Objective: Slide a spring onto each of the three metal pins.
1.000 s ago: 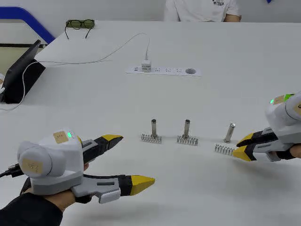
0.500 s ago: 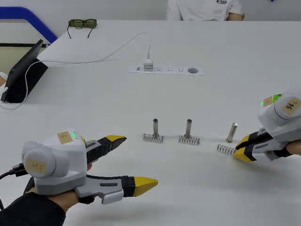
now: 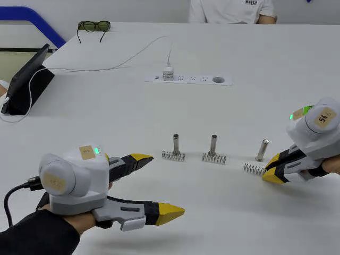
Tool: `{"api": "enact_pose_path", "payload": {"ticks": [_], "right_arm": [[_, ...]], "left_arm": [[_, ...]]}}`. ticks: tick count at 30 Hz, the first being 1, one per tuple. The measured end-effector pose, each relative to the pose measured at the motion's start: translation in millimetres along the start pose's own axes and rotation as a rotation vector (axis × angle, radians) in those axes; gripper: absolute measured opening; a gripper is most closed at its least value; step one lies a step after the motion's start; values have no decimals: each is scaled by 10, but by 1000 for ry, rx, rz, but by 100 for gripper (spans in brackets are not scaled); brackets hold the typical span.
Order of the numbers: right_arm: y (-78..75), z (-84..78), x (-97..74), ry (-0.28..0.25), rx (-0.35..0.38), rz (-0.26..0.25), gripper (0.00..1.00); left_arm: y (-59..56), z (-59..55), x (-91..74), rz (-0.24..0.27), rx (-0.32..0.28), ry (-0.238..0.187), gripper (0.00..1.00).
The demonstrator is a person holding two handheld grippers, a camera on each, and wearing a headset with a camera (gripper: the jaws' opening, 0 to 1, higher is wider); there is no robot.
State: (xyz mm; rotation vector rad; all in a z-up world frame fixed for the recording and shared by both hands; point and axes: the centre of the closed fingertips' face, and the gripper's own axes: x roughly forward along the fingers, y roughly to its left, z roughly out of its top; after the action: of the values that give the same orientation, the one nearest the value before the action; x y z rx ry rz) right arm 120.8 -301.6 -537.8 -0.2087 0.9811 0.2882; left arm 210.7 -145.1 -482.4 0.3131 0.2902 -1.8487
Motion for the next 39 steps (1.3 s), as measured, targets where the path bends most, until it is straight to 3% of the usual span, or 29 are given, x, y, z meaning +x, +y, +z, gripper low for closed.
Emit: {"api": "enact_pose_path", "payload": {"ticks": [8, 19, 34, 39], "right_arm": [[178, 99, -83, -17, -30, 23, 12], [429, 325, -98, -45, -93, 73, 12], [726, 548, -80, -68, -187, 136, 12], [815, 623, -81, -83, -221, 162, 12]], "left_arm": [[-50, 40, 173, -65, 26, 18, 75], [-167, -9, 413, -166, 33, 41, 67], [-354, 12, 566, -260, 83, 52, 52], [-420, 29, 601, -278, 92, 43, 43]]}}
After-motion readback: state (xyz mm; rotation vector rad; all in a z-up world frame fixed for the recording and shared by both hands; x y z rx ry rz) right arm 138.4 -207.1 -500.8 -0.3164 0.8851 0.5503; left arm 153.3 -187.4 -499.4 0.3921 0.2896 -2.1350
